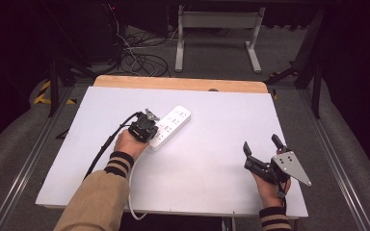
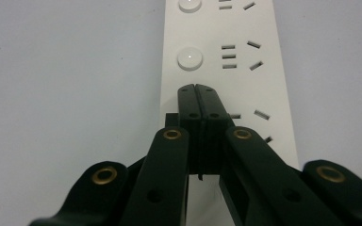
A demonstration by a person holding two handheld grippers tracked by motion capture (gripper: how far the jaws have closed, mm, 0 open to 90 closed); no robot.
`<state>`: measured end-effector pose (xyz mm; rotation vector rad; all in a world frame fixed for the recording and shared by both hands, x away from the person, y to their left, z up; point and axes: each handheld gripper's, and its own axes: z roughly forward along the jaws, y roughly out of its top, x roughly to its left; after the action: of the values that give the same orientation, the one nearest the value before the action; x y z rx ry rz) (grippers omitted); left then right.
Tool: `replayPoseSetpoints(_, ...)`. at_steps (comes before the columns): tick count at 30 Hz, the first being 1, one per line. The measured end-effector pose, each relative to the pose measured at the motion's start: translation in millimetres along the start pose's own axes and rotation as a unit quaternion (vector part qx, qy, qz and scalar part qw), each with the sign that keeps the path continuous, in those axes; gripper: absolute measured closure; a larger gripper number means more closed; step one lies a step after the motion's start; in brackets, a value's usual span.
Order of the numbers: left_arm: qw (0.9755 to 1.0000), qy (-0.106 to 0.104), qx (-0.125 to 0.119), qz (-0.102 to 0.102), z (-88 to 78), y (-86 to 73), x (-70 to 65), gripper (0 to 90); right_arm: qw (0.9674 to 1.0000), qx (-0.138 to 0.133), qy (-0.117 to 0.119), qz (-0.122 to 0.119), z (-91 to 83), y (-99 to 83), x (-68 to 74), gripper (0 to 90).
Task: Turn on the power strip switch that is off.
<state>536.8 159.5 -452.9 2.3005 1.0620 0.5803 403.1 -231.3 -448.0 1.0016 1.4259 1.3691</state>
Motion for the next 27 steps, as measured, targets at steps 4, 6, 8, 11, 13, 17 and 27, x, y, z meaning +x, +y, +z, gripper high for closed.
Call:
replayPoseSetpoints(4,1.0000,-0.004,0.001,-0.005,-0.2,-0.3,0.7,90.0,1.0000,-0.002,0.000,0.000,-0.1,0.1,-0.2,7.4)
replayPoseSetpoints(6,1.0000,-0.003,0.000,-0.004,0.0,-0.3,0.5,90.0,1.0000,-0.003,-0.001,0.000,-0.1,0.2,-0.6,7.4)
replayPoseSetpoints(8,1.0000,-0.004,0.000,-0.004,0.0,-0.3,0.6,90.0,1.0000,-0.002,-0.001,0.000,0.0,0.1,-0.7,7.4)
replayPoseSetpoints(11,1.0000,-0.005,0.001,-0.004,0.0,-0.1,0.7,90.0,1.0000,-0.002,-0.001,0.000,0.0,0.1,-0.6,7.4)
replayPoseSetpoints(13,1.0000,-0.005,0.001,-0.005,-0.1,-0.2,0.7,90.0,1.0000,-0.002,-0.001,0.000,0.1,0.1,-0.7,7.3)
replayPoseSetpoints(17,1.0000,-0.005,0.000,-0.005,0.1,-0.1,0.4,90.0,1.0000,-0.002,-0.001,0.000,0.1,0.1,-0.7,7.3)
replayPoseSetpoints(27,1.0000,-0.007,0.001,-0.006,0.0,0.0,1.4,90.0,1.0000,0.000,0.001,-0.001,1.2,-0.3,0.3,7.3)
